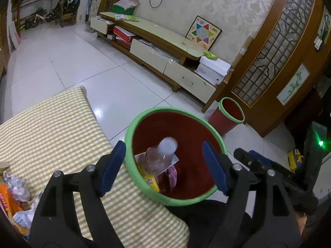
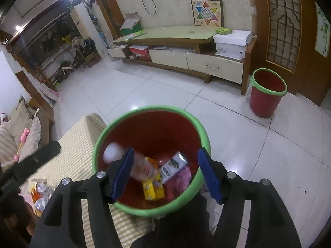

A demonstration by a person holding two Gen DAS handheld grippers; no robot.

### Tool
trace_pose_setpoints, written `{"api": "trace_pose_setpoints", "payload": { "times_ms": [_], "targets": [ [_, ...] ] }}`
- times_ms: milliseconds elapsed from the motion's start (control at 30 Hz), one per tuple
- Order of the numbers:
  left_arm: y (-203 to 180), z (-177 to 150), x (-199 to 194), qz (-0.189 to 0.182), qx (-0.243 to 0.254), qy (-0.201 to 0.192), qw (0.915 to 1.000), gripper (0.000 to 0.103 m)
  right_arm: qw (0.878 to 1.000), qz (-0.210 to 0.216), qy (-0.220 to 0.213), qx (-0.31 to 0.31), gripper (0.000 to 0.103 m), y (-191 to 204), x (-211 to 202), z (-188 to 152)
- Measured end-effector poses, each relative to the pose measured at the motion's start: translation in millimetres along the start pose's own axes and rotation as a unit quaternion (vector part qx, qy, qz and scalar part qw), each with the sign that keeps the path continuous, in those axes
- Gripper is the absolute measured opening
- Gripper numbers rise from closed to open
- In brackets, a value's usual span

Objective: Collect trash
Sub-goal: 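Carry the bottle and carton over the bin and open both tools to drop them, then return both tools to the table and grasp the white milk carton with the left tool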

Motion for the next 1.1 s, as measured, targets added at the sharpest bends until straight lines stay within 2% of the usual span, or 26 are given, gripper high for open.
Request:
{"api": "trace_pose_setpoints", "payload": {
  "times_ms": [233,500,600,700,733,867,933,967,1067,1100],
  "targets": [
    [32.9,-10.7,-58.4,0.029,-0.027,-0.033,0.9987,0.081,1.0,0.015,0.012,-0.019,0.064,27.1,-17.4,-16.0],
    [113.6,-48.0,-139.2,0.106,-0.093,-0.057,0.9884,0.082,0.997,0.046,0.036,-0.056,0.065,77.0,-25.0,-42.9],
    [152.6,-65.4,-169.0,0.153,-0.114,-0.066,0.9794,0.082,0.994,0.06,0.046,-0.077,0.065,102.5,-28.3,-56.7],
    [198.4,-85.7,-190.8,0.211,-0.134,-0.065,0.9662,0.082,0.991,0.074,0.056,-0.097,0.065,125.9,-31.5,-71.0],
    [219.7,-96.2,-198.8,0.234,-0.15,-0.06,0.9588,0.082,0.99,0.079,0.059,-0.104,0.065,132.7,-32.8,-75.2],
    [270.1,-119.4,-205.7,0.261,-0.19,-0.04,0.9454,0.077,0.985,0.089,0.069,-0.133,0.065,156.9,-36.7,-90.4],
    [287.3,-127.5,-199.4,0.271,-0.192,-0.021,0.9431,0.073,0.982,0.094,0.075,-0.142,0.065,167.5,-37.4,-99.5],
    [294.6,-130.7,-194.4,0.272,-0.196,-0.012,0.9422,0.068,0.982,0.097,0.077,-0.145,0.065,171.2,-37.7,-102.6],
    [313.2,-142.6,-175.7,0.266,-0.22,0.018,0.9383,0.058,0.978,0.109,0.084,-0.157,0.065,183.7,-40.8,-111.8],
    [317.7,-146.0,-169.0,0.262,-0.225,0.029,0.9379,0.058,0.977,0.111,0.085,-0.16,0.065,186.3,-41.8,-113.1]
  ]
}}
Point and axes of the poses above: each gripper's, at about its wrist camera, not at the fingertips, and x roughly the way its jaws point, y to its left, z to its top, the point moved 6 cm from there along x, roughly the way its jaws point, and after that the axes turned 7 degrees about -y, right-handed, at the moved point
